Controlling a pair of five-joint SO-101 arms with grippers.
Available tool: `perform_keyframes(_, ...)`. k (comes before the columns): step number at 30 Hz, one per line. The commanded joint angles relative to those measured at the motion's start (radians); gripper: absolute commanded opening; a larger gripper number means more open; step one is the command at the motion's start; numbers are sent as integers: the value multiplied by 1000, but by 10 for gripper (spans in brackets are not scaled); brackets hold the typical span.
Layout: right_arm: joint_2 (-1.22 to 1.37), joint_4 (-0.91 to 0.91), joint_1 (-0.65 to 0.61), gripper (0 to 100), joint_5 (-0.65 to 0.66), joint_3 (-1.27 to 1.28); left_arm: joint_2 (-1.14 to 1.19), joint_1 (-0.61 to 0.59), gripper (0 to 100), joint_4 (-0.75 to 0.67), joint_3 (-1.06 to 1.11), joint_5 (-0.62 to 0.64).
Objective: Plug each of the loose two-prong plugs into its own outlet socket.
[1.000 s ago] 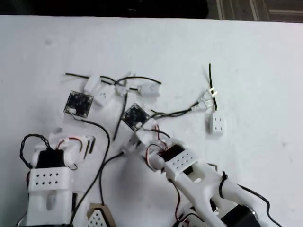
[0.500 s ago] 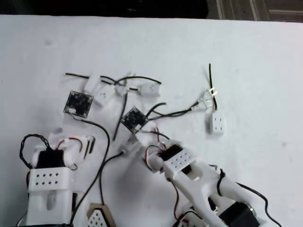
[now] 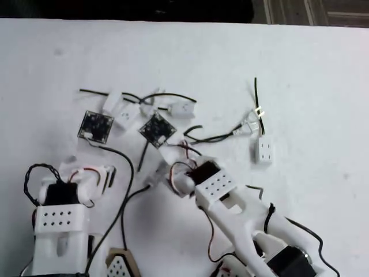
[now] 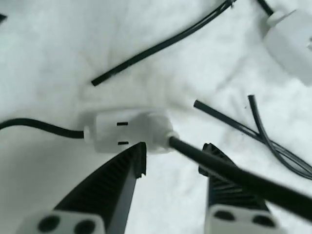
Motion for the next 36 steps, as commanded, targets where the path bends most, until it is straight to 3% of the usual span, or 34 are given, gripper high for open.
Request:
perform_keyframes(1, -10, 2, 8, 183, -5, -58, -13, -5, 184, -14, -5, -8)
perform_keyframes(6, -1, -13, 8, 171, -5, -60, -13, -5, 184, -14, -5, -8)
perform_keyframes(11, -1, -97, 8, 9, -5, -26, -12, -5, 184, -14, -5, -8)
perform_keyframes(36, 209, -130, 12, 16, 60, 15, -10, -5, 184, -12, -5, -8)
